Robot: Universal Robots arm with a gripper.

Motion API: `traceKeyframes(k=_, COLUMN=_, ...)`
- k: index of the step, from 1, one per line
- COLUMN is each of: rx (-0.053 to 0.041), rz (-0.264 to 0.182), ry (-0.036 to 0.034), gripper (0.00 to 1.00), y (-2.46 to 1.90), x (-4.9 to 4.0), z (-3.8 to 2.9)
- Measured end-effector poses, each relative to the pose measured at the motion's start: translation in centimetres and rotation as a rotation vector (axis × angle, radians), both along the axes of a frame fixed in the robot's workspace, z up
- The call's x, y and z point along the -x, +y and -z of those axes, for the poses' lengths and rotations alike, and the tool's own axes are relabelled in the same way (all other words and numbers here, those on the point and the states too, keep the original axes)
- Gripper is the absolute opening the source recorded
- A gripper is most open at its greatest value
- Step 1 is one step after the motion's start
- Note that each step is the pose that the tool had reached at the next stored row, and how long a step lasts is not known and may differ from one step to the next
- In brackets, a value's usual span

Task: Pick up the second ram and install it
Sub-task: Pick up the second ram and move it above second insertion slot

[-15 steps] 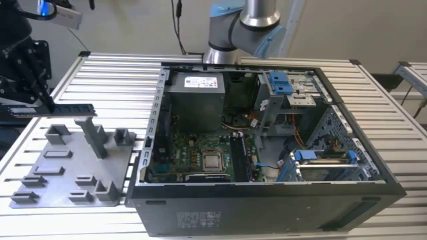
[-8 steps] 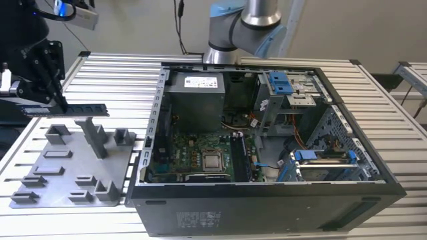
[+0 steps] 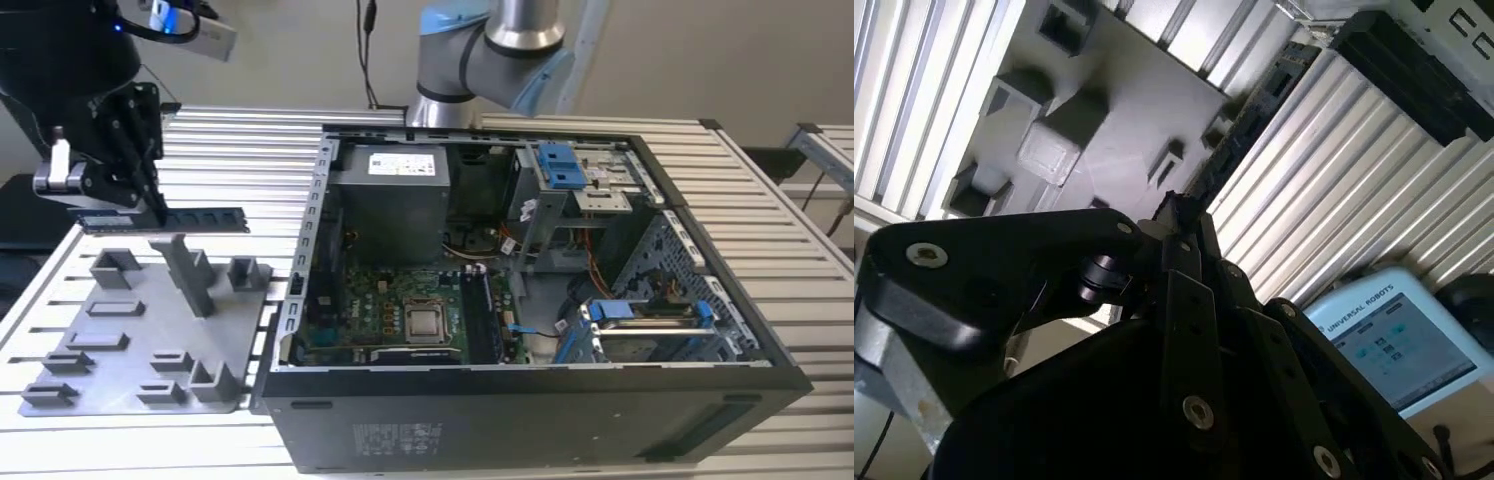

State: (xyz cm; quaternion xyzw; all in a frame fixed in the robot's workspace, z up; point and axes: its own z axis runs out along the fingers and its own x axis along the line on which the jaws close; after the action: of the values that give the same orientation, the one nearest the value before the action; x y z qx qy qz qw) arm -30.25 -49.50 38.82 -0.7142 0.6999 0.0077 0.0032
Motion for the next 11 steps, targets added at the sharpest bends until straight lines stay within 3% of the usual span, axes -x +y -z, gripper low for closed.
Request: traceKeyframes(k=11, rx=0.0000, rz=0.000, ry=0.0004, gripper=0.14, y=0.00, x=-3.63, z=0.00)
